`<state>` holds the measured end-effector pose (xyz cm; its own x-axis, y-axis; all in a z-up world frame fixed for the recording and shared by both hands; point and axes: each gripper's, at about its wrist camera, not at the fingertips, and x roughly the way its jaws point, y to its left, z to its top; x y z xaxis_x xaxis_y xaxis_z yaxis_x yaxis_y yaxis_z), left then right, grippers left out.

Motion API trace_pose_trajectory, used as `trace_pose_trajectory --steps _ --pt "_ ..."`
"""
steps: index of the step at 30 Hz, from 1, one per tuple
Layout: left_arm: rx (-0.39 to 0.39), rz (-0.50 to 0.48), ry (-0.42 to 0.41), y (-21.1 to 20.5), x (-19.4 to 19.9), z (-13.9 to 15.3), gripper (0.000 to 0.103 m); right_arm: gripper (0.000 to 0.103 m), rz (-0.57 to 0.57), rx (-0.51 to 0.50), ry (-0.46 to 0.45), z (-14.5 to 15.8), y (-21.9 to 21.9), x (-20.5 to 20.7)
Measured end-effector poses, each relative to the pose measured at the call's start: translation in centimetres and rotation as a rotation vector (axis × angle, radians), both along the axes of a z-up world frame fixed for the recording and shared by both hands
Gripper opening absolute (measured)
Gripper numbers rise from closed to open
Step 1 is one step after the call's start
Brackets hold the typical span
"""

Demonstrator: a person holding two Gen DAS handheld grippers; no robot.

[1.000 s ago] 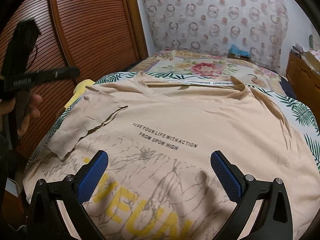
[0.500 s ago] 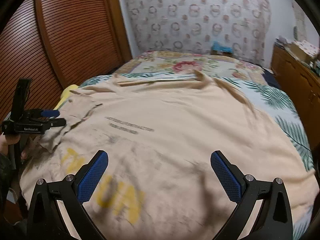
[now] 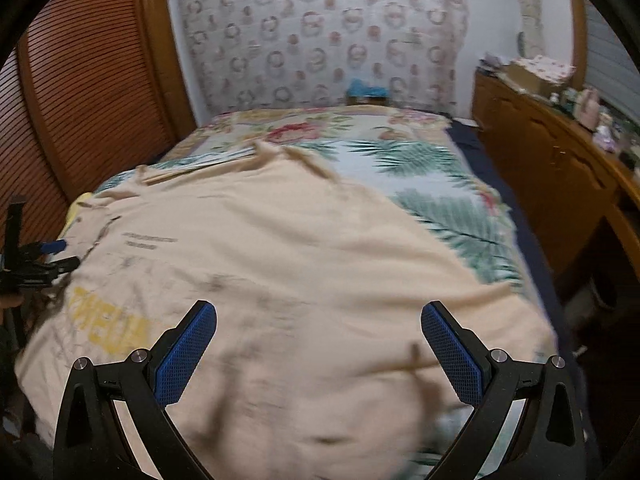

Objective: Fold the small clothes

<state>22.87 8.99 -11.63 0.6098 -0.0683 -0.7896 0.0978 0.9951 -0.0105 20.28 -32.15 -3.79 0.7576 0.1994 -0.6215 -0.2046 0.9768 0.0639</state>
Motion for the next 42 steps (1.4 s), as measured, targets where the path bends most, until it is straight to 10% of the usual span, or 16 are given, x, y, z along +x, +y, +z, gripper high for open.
trace_pose_trajectory --steps 15,32,42 --pt "0.002 0.014 0.0 -0.3 -0.1 0.1 0.103 0.082 -0.212 0.047 0.08 -1.2 -2.2 0.6" --pt "-0.175 -0.06 -0.222 -7.4 -1.5 6.0 0.103 0.005 -0.208 -0.113 0.068 -0.8 0.6 -0.8" --pt "-0.2 -0.13 -0.133 -10.7 -1.3 4.4 0.103 0.003 -0.049 0.003 -0.101 3.8 1.6 -2.9"
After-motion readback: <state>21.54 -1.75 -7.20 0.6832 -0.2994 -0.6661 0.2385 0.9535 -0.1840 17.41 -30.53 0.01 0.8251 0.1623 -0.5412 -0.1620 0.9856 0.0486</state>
